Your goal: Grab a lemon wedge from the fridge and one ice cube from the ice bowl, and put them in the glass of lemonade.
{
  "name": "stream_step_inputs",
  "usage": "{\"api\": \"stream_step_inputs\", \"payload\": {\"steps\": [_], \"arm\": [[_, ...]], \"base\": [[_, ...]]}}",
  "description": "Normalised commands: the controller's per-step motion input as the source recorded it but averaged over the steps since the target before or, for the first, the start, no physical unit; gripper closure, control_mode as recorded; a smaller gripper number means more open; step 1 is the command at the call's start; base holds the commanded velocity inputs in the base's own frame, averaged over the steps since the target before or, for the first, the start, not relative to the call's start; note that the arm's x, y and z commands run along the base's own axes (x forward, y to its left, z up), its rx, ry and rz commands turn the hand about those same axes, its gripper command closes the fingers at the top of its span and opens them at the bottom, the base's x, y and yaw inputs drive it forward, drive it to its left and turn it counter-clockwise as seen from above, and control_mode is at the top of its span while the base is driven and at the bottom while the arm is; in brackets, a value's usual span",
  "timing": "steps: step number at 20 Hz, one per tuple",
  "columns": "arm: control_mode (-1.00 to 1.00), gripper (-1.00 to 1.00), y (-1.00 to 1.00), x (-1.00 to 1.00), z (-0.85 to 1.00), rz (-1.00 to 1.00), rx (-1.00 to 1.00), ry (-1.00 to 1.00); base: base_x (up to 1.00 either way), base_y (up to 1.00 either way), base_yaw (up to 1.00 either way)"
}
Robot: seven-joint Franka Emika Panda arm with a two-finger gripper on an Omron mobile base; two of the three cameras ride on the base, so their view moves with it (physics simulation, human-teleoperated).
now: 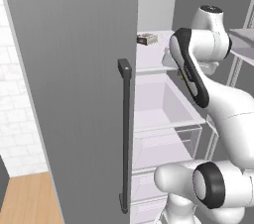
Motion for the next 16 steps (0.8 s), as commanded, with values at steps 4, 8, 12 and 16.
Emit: {"api": "stream_step_inputs", "payload": {"steps": [4, 8, 12, 16], "arm": [[-1.00, 1.00, 0.00, -1.00, -0.29, 0.08, 0.00, 0.00], [-1.00, 1.00, 0.00, -0.99, -0.41, 0.12, 0.00, 0.00], [-1.00, 1.00, 0.10, -0.81, -0.39, 0.13, -0.04, 0.07], [-1.00, 1.00, 0.22, -0.58, -0.14, 0.08, 0.00, 0.09]], "base": [[0.00, 0.00, 0.00], [0.00, 0.00, 0.00], [0.00, 0.00, 0.00], [0.00, 0.00, 0.00]]}}
